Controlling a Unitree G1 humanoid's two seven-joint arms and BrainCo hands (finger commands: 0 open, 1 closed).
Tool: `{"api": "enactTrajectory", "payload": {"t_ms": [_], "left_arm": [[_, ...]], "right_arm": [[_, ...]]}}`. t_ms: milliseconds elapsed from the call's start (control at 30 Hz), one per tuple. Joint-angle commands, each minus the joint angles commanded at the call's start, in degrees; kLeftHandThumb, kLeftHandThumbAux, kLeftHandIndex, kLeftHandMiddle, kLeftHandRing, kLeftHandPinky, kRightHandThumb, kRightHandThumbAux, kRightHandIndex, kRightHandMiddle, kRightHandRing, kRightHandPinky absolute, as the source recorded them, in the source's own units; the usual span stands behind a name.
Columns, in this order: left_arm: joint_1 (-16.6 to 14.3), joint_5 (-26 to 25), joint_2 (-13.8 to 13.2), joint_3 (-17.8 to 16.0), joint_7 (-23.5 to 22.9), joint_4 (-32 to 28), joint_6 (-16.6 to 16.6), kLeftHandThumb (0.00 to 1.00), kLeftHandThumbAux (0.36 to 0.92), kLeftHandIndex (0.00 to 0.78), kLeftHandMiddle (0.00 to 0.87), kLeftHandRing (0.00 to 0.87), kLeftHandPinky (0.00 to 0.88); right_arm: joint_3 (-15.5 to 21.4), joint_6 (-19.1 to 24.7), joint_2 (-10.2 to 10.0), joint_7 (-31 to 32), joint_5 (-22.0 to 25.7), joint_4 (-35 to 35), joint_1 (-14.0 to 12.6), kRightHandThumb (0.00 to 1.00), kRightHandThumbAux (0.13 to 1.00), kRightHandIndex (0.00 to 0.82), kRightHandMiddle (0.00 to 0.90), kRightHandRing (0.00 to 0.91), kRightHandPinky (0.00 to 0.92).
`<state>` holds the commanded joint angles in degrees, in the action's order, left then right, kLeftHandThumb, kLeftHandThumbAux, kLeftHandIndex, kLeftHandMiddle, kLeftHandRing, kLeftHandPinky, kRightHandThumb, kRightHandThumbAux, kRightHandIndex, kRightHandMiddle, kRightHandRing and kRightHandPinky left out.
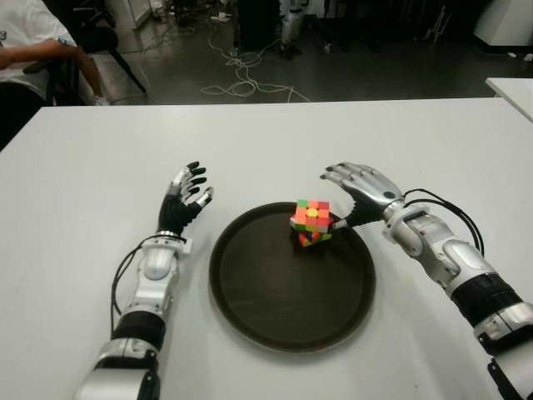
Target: Pick up the Rubik's Cube and put it in the plate
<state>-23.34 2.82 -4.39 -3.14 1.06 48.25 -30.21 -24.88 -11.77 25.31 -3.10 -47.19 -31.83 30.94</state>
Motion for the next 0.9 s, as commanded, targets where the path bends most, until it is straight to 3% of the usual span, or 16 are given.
{"api": "enactTrajectory", "payload": {"t_ms": [400, 900], "left_arm": [[-0.9, -0.9, -0.3, -0.4, -1.4, 1.9, -0.2, 0.024, 0.740, 0.134, 0.182, 0.162, 0.124], [-0.6, -1.6, -0.5, -0.7, -2.3, 1.7, -0.2, 0.035, 0.746, 0.130, 0.181, 0.159, 0.129]], "right_arm": [[-0.4, 0.0, -0.1, 0.7, 0.0, -2.2, 1.6, 0.000, 0.565, 0.000, 0.000, 0.000, 0.000], [-1.3, -3.4, -0.4, -4.1, -0.1, -9.0, 4.1, 0.027, 0.550, 0.000, 0.000, 0.000, 0.000]]}}
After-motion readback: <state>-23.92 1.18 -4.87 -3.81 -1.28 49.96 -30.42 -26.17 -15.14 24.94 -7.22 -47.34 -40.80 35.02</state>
